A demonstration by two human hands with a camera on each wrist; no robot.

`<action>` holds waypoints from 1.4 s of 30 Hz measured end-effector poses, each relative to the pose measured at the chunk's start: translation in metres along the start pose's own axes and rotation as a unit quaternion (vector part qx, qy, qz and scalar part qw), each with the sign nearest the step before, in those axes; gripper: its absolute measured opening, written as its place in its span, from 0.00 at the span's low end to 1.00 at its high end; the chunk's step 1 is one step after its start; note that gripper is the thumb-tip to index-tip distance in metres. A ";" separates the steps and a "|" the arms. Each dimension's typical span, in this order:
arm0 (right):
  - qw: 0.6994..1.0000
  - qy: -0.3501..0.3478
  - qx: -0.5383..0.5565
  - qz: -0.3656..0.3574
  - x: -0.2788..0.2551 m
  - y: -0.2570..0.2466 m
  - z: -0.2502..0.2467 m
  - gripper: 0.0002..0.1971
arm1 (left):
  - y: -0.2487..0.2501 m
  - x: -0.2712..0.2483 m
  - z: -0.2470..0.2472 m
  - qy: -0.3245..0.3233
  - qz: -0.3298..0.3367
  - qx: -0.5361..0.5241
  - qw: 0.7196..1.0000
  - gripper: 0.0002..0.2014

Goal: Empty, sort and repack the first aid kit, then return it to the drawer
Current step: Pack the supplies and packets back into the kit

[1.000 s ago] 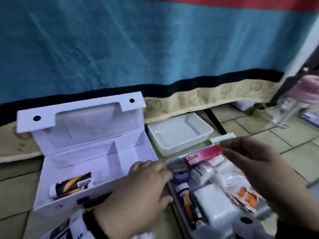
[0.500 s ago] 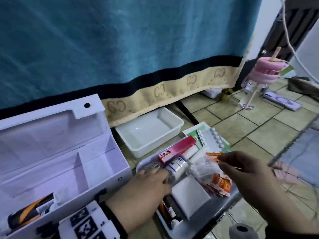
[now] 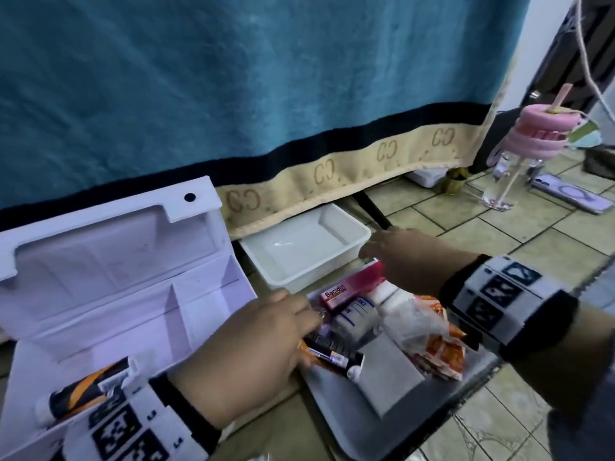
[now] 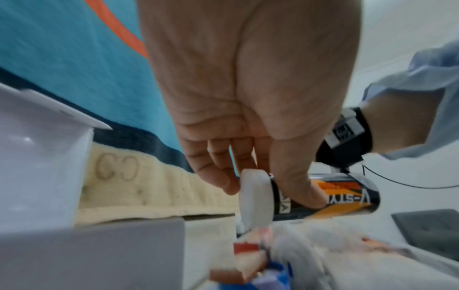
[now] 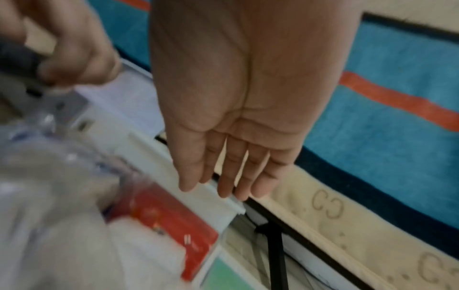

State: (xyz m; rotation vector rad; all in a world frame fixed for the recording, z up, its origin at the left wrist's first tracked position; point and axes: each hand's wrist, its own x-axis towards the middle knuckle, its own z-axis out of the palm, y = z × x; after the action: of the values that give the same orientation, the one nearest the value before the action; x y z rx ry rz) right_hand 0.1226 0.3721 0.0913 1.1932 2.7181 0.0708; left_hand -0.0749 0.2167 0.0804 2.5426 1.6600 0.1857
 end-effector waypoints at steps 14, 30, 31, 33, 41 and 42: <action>1.000 -0.018 0.004 0.015 0.009 0.010 -0.036 0.19 | -0.022 -0.056 -0.041 0.152 -0.211 -0.072 0.963 0.18; 0.962 0.062 0.238 -0.117 0.045 -0.181 -0.070 0.13 | -0.070 -0.169 -0.055 0.276 -0.537 -0.071 0.794 0.04; 0.966 0.059 0.218 -0.127 0.051 -0.198 -0.062 0.12 | -0.072 -0.175 -0.055 0.269 -0.541 -0.058 0.795 0.05; 0.974 0.052 0.166 -0.143 0.058 -0.224 -0.050 0.11 | -0.073 -0.184 -0.056 0.260 -0.546 -0.055 0.794 0.05; 0.965 -0.030 0.059 -0.255 0.091 -0.270 -0.050 0.10 | -0.080 -0.197 -0.043 0.229 -0.538 -0.065 0.809 0.10; 0.959 -0.053 0.060 -0.272 0.096 -0.272 -0.053 0.10 | -0.080 -0.195 -0.041 0.223 -0.530 -0.062 0.816 0.10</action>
State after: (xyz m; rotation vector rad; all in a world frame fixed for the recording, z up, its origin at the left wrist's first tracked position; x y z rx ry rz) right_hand -0.1476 0.2593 0.0997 0.4171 2.8756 -0.2252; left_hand -0.2317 0.0710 0.0996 1.1781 2.8033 0.7632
